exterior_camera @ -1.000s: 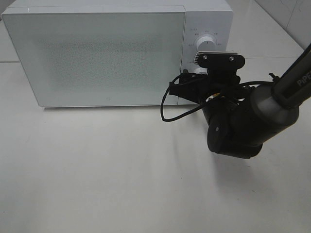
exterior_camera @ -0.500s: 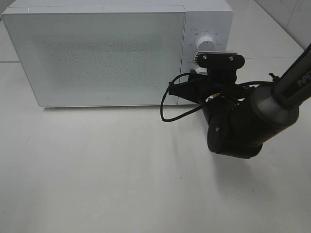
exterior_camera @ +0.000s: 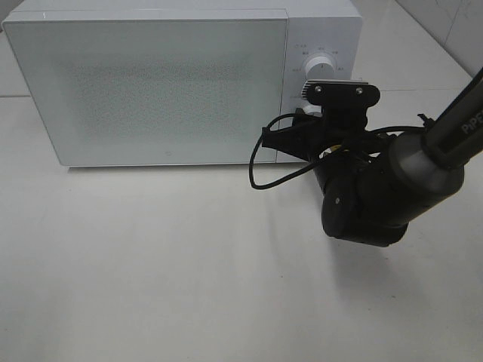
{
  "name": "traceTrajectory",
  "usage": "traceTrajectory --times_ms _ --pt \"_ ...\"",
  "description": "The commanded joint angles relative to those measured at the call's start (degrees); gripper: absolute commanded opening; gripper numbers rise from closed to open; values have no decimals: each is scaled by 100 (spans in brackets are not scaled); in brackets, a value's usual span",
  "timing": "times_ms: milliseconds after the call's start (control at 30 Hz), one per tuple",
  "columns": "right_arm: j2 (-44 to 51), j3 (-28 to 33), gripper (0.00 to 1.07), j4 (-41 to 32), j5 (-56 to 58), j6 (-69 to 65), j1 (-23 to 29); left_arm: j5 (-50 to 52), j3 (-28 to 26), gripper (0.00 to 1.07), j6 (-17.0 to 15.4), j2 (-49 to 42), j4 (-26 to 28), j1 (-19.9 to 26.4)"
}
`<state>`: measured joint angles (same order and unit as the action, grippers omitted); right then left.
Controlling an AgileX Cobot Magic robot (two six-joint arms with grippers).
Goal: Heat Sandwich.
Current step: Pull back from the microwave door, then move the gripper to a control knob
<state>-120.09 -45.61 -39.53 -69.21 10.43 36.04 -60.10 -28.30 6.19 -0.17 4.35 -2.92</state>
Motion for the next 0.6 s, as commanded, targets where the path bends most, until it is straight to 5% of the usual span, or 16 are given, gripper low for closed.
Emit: traceTrajectory --times_ms 33,600 --pt "6 -74 25 69 -23 -23 0 69 11 100 -40 -132 46 17" --pt "6 -74 25 201 -63 -521 0 69 11 100 -40 -132 46 17"
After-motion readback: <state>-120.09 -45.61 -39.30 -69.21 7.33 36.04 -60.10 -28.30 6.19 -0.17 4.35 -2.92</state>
